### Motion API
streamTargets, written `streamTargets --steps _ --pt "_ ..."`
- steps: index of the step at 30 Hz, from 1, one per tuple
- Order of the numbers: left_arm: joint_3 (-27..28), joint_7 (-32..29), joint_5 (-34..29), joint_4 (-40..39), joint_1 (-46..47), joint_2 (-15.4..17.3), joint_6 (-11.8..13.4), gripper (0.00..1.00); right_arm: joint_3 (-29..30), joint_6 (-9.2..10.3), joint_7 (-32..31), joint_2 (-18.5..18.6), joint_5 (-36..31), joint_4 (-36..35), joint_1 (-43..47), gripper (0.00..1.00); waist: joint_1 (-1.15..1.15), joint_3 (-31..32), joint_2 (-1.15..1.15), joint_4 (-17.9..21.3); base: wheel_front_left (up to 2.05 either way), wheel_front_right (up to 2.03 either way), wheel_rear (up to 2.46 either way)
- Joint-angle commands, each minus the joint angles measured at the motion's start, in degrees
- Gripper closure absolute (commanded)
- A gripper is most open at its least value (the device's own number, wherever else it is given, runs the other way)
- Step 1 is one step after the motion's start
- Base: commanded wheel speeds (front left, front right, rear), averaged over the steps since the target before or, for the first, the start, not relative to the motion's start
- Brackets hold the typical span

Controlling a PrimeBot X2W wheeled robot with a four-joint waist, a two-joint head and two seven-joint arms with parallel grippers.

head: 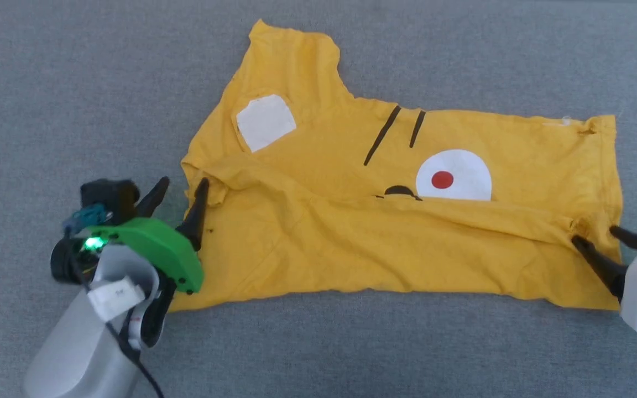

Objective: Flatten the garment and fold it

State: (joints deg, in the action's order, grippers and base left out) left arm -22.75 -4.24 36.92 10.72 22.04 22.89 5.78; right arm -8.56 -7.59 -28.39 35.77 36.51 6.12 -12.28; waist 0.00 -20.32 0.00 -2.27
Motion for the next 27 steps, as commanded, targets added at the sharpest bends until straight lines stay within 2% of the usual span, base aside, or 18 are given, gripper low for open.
streamTargets --steps 1,4,9,16,23,27 --pt "0.81 1.10 0.28 -1.11 -1.89 0.72 0.68 0.00 0.78 0.10 -0.62 0.14 0.69 -0.78 1.63 0.00 0.00 3.41 0.00 0.63 0.00 0.00 0.00" --pt "2.85 3.62 0.50 -4.81 -5.76 1.25 3.05 0.00 3.11 0.10 -1.40 -0.34 1.15 -3.29 4.45 0.00 0.00 5.84 0.00 0.94 0.00 0.00 0.00" --pt "6.02 8.64 0.59 -11.84 -13.45 1.17 7.09 0.00 8.09 0.10 -0.54 -3.37 -0.13 -7.55 9.94 0.00 0.00 8.68 0.00 1.05 0.00 0.00 0.00" --pt "8.19 16.86 -3.28 -19.31 -23.75 -0.65 13.05 0.00 17.17 0.10 10.66 -12.83 -9.41 -13.46 18.45 0.00 0.00 10.31 0.00 0.22 0.00 0.00 0.00" --pt "7.90 19.06 -8.37 -21.81 -30.73 -4.64 15.82 0.00 20.05 0.10 21.29 -24.20 -18.79 -16.20 24.94 0.00 0.00 10.79 0.00 -0.11 0.00 0.00 0.00" --pt "7.58 19.10 -9.95 -20.39 -30.30 -5.01 14.77 0.00 19.70 0.10 24.35 -28.18 -21.99 -16.75 25.90 0.00 0.00 10.79 0.00 -0.15 0.00 0.00 0.00"
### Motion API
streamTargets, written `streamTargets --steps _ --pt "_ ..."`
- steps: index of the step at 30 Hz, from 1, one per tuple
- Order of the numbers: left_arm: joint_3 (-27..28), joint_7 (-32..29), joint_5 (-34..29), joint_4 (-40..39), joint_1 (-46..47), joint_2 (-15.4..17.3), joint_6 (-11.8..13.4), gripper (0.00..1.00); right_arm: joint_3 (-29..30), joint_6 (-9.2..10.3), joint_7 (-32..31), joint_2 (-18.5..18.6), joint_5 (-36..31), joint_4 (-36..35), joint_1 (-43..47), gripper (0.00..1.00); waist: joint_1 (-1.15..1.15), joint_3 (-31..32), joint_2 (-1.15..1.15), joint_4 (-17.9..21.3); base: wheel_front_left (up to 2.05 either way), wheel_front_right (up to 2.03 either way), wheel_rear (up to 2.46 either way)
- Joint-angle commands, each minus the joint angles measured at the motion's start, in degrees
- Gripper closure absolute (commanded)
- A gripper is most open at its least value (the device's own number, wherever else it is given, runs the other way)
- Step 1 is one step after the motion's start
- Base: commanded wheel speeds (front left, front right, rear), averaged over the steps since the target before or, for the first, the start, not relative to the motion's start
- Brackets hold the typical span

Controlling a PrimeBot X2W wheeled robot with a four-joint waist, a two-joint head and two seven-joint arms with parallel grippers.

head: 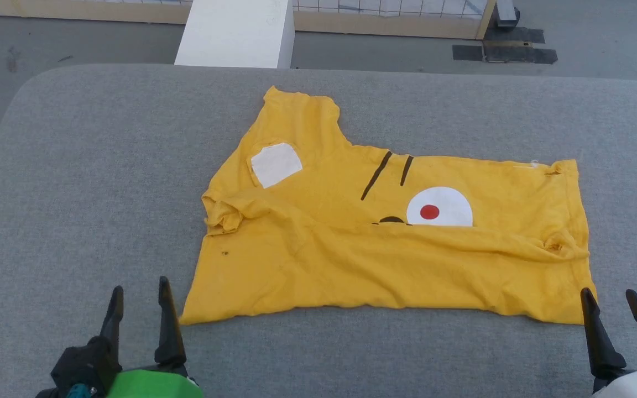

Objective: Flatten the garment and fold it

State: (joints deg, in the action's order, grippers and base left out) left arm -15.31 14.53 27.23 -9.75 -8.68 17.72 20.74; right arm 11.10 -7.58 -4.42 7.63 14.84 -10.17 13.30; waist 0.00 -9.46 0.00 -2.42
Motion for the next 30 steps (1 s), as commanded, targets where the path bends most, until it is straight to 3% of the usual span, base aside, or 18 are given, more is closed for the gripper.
streamTargets --steps 1,9,14,21,22,23,25,30 --pt "-0.21 -0.34 -0.38 0.63 1.12 0.64 -0.66 0.00 -0.12 0.09 0.49 -0.20 -0.63 -0.53 0.08 0.00 0.00 -0.26 0.00 -0.01 0.00 0.00 0.00" --pt "-5.74 -15.76 -0.33 5.84 9.73 6.38 -6.83 0.00 -0.50 0.09 0.05 1.38 -1.22 -1.20 -2.69 0.00 0.00 -3.12 0.00 -0.47 0.00 0.00 0.00" --pt "-7.45 -26.61 3.50 10.21 13.10 7.58 -9.43 0.00 -0.98 0.09 -0.53 2.37 -0.50 -0.89 -3.65 0.00 0.00 -5.17 0.00 -0.36 0.00 0.00 0.00" --pt "-9.23 -34.59 8.57 14.31 14.86 6.89 -12.71 0.00 -0.68 0.09 -0.75 3.23 0.32 -0.45 -4.18 0.00 0.00 -7.37 0.00 -0.06 0.00 0.00 0.00" --pt "-9.56 -35.23 9.27 14.50 14.92 6.62 -13.36 0.44 -0.73 0.09 -0.85 3.39 0.36 -0.38 -4.26 0.00 0.00 -7.50 0.00 -0.04 0.00 0.00 0.00" --pt "-9.84 -35.58 10.00 14.62 15.03 6.25 -14.09 1.00 -0.81 0.09 -0.92 3.63 0.40 -0.34 -4.43 0.00 0.00 -7.63 0.00 -0.02 0.00 0.00 0.00" --pt "-10.13 -35.85 10.97 14.89 15.12 5.73 -14.95 1.00 -1.20 0.09 -1.06 4.39 0.23 -0.37 -5.05 0.00 0.00 -7.67 0.00 0.00 0.00 0.00 0.00" --pt "-8.82 -33.16 11.69 15.23 14.51 4.87 -14.35 1.00 -2.37 0.09 -1.71 6.93 0.08 -0.48 -7.67 0.00 0.00 -6.42 0.00 0.24 0.00 0.00 0.00"
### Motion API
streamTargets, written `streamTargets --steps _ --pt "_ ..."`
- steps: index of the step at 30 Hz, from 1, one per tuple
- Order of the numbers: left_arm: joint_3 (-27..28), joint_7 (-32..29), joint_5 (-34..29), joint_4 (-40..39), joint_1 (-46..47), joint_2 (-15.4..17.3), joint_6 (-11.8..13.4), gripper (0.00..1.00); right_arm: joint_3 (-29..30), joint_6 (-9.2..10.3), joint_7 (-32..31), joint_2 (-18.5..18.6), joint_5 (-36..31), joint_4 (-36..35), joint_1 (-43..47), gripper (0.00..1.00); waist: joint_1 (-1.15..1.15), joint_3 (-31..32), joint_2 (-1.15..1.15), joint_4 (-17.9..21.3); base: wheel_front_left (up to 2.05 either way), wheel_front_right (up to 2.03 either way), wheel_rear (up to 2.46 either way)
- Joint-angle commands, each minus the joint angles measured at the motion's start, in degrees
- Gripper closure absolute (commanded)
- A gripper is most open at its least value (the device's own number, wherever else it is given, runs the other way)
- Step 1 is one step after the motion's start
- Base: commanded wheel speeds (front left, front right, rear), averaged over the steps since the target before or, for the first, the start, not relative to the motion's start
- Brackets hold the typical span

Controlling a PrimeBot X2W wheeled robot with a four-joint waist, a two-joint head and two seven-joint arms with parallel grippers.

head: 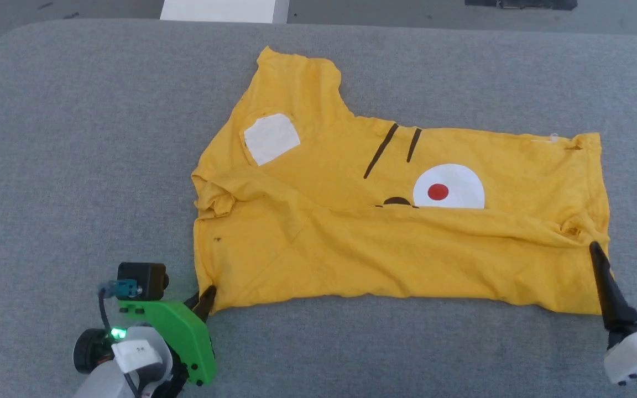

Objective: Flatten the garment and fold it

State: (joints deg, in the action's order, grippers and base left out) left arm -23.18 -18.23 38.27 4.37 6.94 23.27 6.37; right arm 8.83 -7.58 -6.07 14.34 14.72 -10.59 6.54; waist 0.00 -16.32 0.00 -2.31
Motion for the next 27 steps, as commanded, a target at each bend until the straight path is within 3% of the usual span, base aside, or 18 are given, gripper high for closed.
streamTargets --steps 1,9,11,19,20,21,22,27 --pt "0.05 0.88 1.01 0.63 -1.88 -0.78 0.70 1.00 0.02 0.09 -0.68 1.40 0.28 0.04 -2.00 0.00 0.00 1.14 0.00 0.22 0.00 0.00 0.00" --pt "3.34 4.68 1.22 -3.53 -5.59 -0.19 3.92 1.00 0.58 0.09 -10.45 4.70 0.09 4.50 -1.81 0.00 0.00 2.00 0.00 -0.33 0.00 0.00 0.00" --pt "3.40 4.76 1.12 -4.60 -5.99 -0.07 4.30 1.00 0.32 0.09 -14.00 4.53 1.22 5.80 -0.91 0.00 0.00 1.68 0.00 -0.74 0.00 0.00 0.00" --pt "3.16 4.62 0.62 -6.55 -5.89 -0.07 5.34 1.00 0.63 0.09 -18.15 2.36 3.26 11.01 -0.64 0.00 0.00 0.67 0.00 -1.64 0.00 0.00 0.00" --pt "3.15 4.53 0.59 -6.70 -5.75 -0.06 5.44 1.00 0.34 0.09 -19.03 2.08 3.73 11.66 -0.75 0.18 0.00 0.57 0.00 -1.68 0.00 0.00 0.00" --pt "3.15 4.39 0.55 -6.88 -5.54 -0.01 5.54 1.00 0.23 0.09 -20.00 1.54 4.57 12.31 -1.01 0.69 0.00 0.44 0.00 -1.71 0.00 0.00 0.00" --pt "3.21 4.37 0.49 -7.04 -5.29 0.05 5.62 1.00 0.31 0.09 -20.39 1.13 5.21 12.60 -1.36 1.00 0.00 0.34 0.00 -1.71 0.00 0.00 0.00" --pt "3.60 4.72 0.10 -7.58 -4.07 0.16 6.11 1.00 -0.07 0.09 -20.47 1.45 6.49 12.86 -3.20 1.00 0.00 0.44 0.00 -1.43 0.00 0.00 0.00"
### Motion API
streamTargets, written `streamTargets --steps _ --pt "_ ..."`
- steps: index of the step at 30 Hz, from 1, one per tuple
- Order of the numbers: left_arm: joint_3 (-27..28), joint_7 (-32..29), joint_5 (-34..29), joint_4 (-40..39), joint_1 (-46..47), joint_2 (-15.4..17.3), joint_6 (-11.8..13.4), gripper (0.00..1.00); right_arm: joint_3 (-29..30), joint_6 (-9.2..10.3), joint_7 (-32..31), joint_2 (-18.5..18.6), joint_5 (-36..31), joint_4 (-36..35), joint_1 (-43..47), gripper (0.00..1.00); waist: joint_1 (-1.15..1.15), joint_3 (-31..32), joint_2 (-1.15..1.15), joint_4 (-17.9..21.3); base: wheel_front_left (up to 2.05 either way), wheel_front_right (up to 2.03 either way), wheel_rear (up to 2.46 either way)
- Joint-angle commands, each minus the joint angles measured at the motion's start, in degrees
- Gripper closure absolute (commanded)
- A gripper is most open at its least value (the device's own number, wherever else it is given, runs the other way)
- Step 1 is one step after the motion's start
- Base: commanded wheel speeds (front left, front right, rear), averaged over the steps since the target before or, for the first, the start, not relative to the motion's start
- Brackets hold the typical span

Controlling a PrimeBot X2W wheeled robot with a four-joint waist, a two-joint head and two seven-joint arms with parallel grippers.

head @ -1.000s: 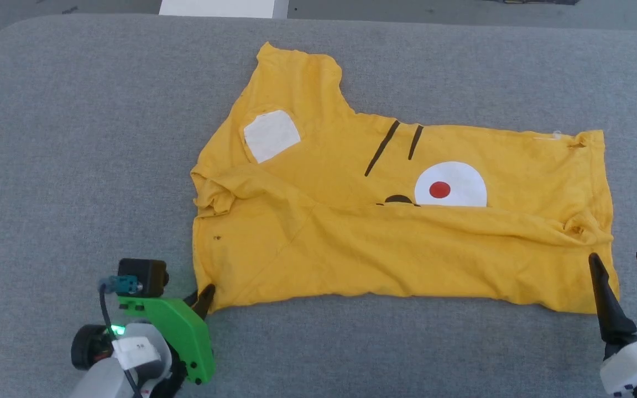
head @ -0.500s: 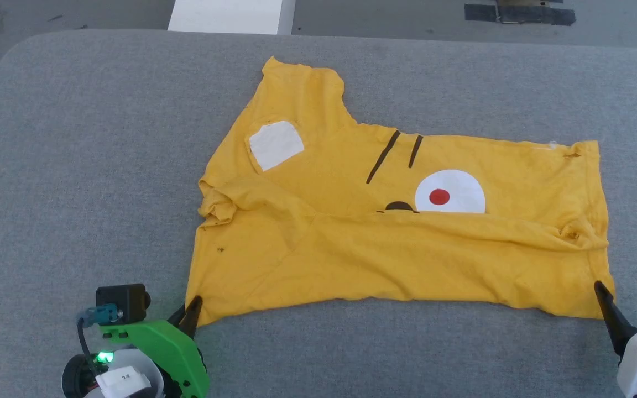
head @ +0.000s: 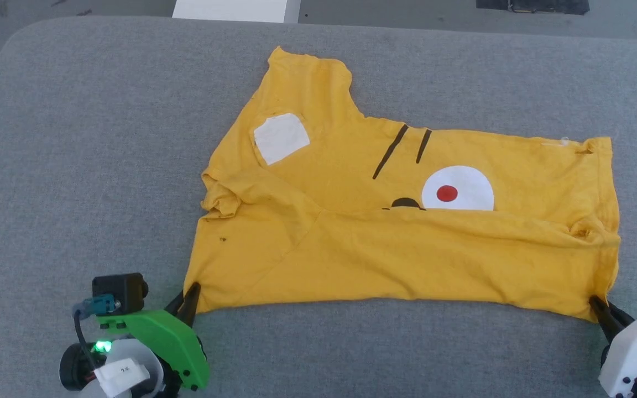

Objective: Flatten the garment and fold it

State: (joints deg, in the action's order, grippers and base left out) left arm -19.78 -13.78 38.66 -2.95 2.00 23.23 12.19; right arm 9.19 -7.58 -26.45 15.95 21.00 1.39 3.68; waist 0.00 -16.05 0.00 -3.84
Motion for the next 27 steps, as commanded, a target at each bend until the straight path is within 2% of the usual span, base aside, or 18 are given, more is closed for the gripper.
streamTargets --steps 1,7,12,18,22,27 --pt "0.30 0.35 -0.23 -0.40 0.99 0.16 0.33 1.00 -0.41 0.09 0.23 0.06 0.36 0.72 -0.63 1.00 0.00 0.33 0.00 0.18 0.00 0.00 0.00" --pt "1.74 0.11 0.52 -3.12 0.51 1.08 1.06 1.00 0.80 0.09 0.38 1.94 1.75 -2.43 -1.40 1.00 0.00 2.50 0.00 0.87 0.00 0.00 0.00" --pt "3.60 -1.77 1.86 -9.15 -3.09 2.98 2.81 1.00 4.18 0.09 -2.76 2.43 2.92 -8.15 1.01 1.00 0.00 4.02 0.00 1.13 0.00 0.00 0.00" --pt "3.78 -5.51 3.93 -14.85 -10.62 5.40 4.22 1.00 8.08 0.09 -8.72 -0.93 3.58 -14.34 7.57 1.00 0.00 3.85 0.00 1.16 0.00 0.00 0.00" --pt "2.63 -6.99 6.04 -16.37 -15.25 4.82 4.57 1.00 9.40 0.09 -11.71 -3.92 3.25 -15.82 11.66 1.00 0.00 3.44 0.00 1.21 0.00 0.00 0.00" --pt "1.56 -6.18 6.66 -14.74 -17.86 2.96 5.37 1.00 8.80 0.09 -11.40 -6.15 2.02 -14.28 14.01 1.00 0.00 3.20 0.00 1.10 0.00 0.00 0.00"
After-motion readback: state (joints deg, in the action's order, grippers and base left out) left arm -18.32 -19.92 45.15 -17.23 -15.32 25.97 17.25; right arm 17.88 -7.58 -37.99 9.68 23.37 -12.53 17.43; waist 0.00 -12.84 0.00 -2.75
